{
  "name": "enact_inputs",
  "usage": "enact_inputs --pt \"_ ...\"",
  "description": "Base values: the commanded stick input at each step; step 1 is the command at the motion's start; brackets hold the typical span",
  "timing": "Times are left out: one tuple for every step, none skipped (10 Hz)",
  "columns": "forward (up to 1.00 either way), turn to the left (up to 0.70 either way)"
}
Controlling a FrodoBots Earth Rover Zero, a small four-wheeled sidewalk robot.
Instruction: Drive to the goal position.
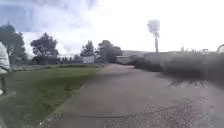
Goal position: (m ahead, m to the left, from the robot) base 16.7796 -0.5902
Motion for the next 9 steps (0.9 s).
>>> enact_inputs --pt "0.70 -0.33" --pt "0.70 -0.33" --pt "0.70 -0.33" --pt "0.70 0.00" --pt "0.70 0.00" --pt "0.70 0.00" --pt "0.70 0.00" --pt "0.70 0.00" --pt "0.70 -0.02"
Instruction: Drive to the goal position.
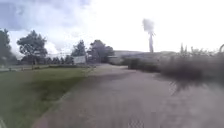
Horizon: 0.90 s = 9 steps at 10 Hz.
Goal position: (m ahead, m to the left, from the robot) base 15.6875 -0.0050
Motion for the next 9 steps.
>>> enact_inputs --pt "0.70 -0.04" --pt "0.70 -0.32" --pt "0.70 -0.32" --pt "0.70 -0.32" --pt "0.70 -0.29" --pt "0.70 -0.28" --pt "0.70 -0.06" --pt "0.70 -0.03" --pt "0.70 0.00"
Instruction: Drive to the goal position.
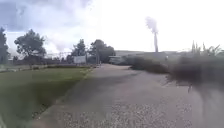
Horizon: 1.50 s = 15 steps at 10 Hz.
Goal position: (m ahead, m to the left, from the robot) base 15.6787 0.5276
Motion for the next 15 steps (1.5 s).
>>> enact_inputs --pt "0.70 0.00" --pt "0.70 0.00" --pt "0.70 0.00" --pt "0.70 0.00" --pt "0.70 0.00" --pt "0.70 0.00" --pt "0.70 0.00" --pt "0.70 0.00" --pt "0.70 0.00" --pt "0.70 0.00" --pt "0.70 0.00" --pt "0.70 0.00" --pt "0.70 -0.01" --pt "0.70 -0.02" --pt "0.70 -0.12"
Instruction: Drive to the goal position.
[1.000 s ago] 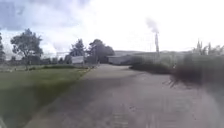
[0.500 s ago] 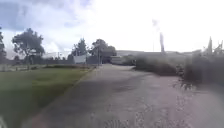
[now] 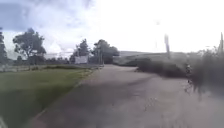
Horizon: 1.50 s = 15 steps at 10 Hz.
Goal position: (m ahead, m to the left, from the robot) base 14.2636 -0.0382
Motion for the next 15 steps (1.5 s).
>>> enact_inputs --pt "0.70 -0.20" --pt "0.70 -0.28" --pt "0.70 -0.31" --pt "0.70 -0.30" --pt "0.70 0.00" --pt "0.70 0.00" --pt "0.70 0.00" --pt "0.70 0.00" --pt "0.70 0.00" --pt "0.70 0.00" --pt "0.70 -0.02" --pt "0.70 -0.03" --pt "0.70 -0.32" --pt "0.70 -0.32" --pt "0.70 -0.27"
